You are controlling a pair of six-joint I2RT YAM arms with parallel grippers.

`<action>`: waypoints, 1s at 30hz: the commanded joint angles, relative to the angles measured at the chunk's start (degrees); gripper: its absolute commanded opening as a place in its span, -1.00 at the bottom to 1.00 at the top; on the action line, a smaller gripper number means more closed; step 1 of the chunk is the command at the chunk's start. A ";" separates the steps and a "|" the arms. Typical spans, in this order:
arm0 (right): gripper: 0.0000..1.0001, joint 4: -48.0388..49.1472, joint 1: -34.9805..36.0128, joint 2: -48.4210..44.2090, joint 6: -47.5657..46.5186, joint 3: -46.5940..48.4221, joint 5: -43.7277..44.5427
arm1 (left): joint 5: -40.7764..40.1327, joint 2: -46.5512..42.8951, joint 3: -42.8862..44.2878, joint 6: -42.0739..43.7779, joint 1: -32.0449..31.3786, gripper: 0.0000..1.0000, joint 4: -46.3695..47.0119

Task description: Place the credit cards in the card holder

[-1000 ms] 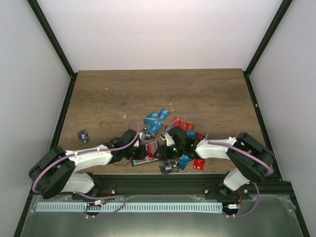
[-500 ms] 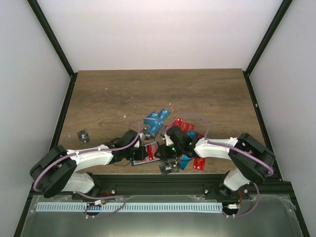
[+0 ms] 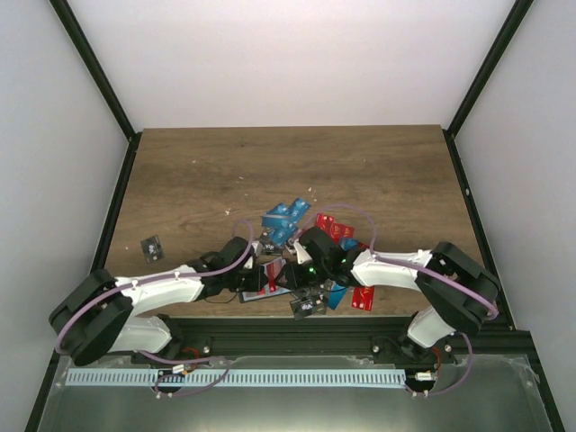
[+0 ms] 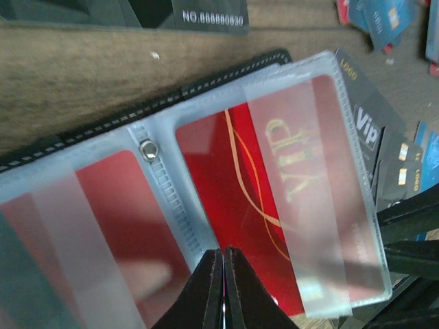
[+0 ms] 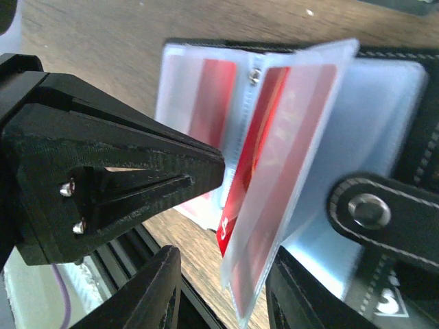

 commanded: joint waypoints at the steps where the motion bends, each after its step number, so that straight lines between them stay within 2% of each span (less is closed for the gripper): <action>1: -0.28 2.45 1.08 1.63 -0.49 3.62 -2.19 | -4.50 -4.68 0.95 -0.56 -0.19 -0.90 -4.41; 12: -0.25 1.69 5.55 11.23 -0.94 13.58 -2.74 | -18.05 -22.28 1.06 -5.50 -0.13 -0.79 -21.46; 19: -0.24 -1.34 10.10 18.83 -1.69 22.70 -3.15 | -20.91 -33.70 -0.65 -8.52 -0.06 -0.74 -24.71; 24: -0.22 -2.29 10.39 16.36 -2.09 22.71 -2.23 | -20.35 -34.43 -1.18 -7.73 -0.12 -0.73 -23.77; 30: -0.18 -8.60 10.23 7.00 -2.88 18.93 5.83 | -14.71 -31.50 -1.66 -4.70 -0.08 -0.73 -17.99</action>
